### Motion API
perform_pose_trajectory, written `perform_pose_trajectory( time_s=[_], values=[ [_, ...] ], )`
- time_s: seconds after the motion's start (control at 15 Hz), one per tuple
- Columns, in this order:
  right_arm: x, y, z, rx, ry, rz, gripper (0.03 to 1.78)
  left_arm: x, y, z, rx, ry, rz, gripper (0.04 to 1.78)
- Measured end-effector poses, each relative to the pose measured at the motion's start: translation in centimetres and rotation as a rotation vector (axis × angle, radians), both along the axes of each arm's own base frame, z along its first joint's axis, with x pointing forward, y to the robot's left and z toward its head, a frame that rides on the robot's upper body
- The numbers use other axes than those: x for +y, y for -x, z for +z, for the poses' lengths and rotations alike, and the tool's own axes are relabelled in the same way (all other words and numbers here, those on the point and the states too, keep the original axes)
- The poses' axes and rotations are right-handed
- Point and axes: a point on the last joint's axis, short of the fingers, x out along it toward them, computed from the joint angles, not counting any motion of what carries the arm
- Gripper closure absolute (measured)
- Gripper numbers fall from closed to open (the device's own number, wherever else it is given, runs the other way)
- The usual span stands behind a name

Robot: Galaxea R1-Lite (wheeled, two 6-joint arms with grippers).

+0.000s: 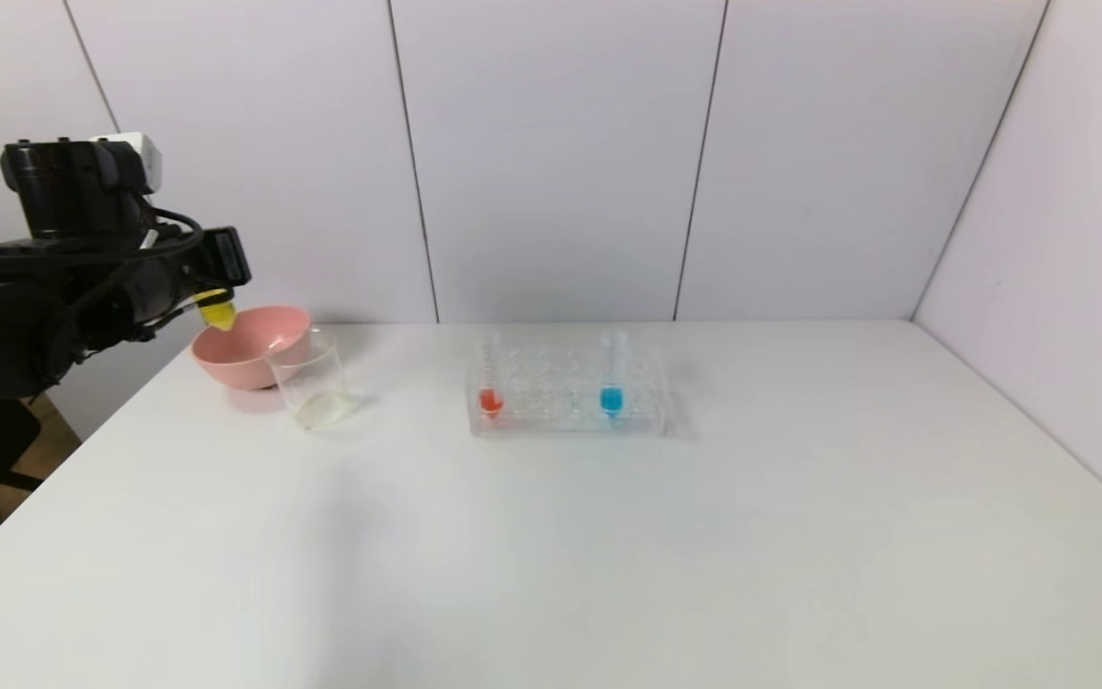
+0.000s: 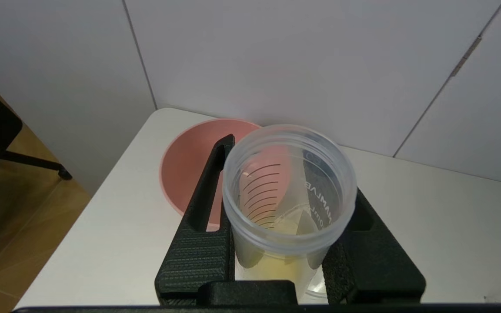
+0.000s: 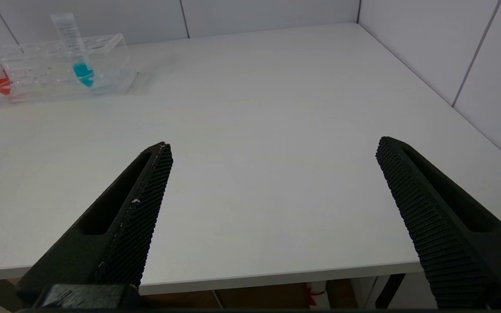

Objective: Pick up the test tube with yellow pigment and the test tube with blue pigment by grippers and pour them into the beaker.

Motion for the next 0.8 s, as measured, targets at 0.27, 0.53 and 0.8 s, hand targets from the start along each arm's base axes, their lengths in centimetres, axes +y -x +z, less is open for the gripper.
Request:
perform_pose_trajectory(
  time_s=[0.27,0.53,0.8],
  values=[
    [0.0,0.0,0.0,0.000,0.000,0.000,0.10,3.6,0.8,-0.2,-0.006,0.002,0.039,1.27],
    [0.0,0.0,0.0,0.000,0.000,0.001,0.10,5.0,1.3,0.0,-0.012,0.001,0.027,1.27],
    [0.0,0.0,0.0,0.000,0.000,0.000,0.10,6.3,1.6,0.3,-0.014,-0.017,0.006,1.27]
  ],
)
